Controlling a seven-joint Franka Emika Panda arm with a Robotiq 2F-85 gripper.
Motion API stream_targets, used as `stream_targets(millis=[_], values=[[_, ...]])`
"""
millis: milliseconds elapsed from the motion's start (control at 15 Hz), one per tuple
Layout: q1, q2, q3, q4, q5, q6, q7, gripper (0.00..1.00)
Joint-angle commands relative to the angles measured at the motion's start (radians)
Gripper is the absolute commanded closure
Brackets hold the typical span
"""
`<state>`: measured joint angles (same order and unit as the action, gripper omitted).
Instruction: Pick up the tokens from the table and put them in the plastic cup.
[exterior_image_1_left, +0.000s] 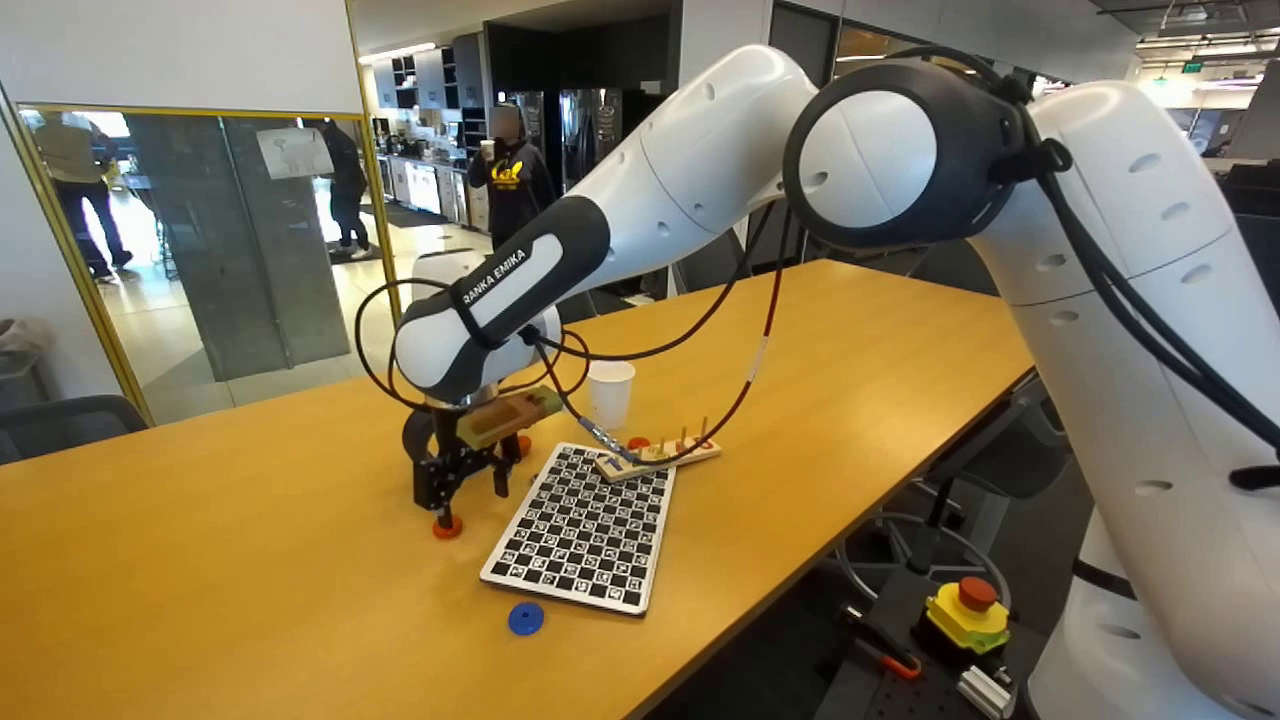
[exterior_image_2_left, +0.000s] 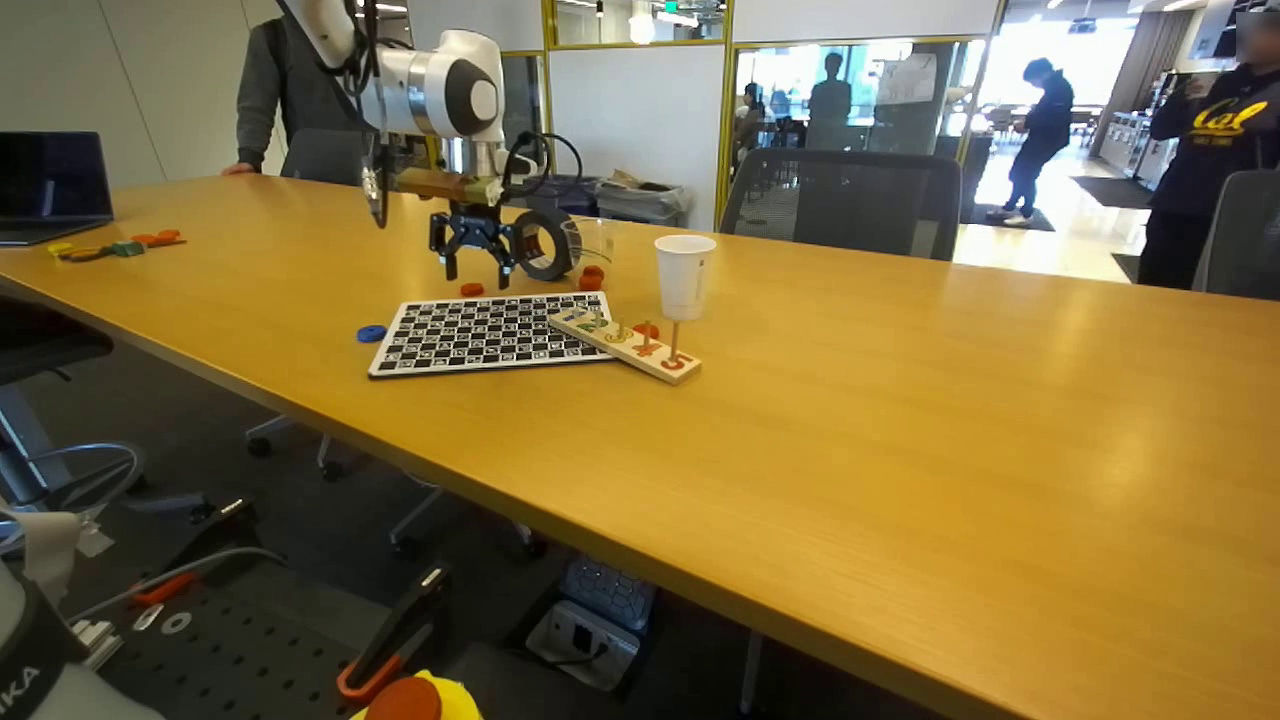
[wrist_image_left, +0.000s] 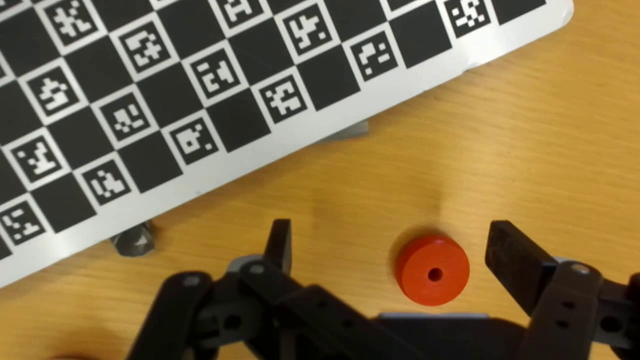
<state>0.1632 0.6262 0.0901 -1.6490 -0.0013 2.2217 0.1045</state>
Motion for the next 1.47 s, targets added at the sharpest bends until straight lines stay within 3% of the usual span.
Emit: stream_targets(millis=[0,667,1400], values=[[0.034,-0.002,-0.012,-0.02,-0.014,0.064,0.047,0.0],[0.098,0.014,-0.052,-0.014,-0.072,0.133,0.159,0.0],[0.113,0.041,-0.059,0.0,-0.082,0.142,0.183,0.0]])
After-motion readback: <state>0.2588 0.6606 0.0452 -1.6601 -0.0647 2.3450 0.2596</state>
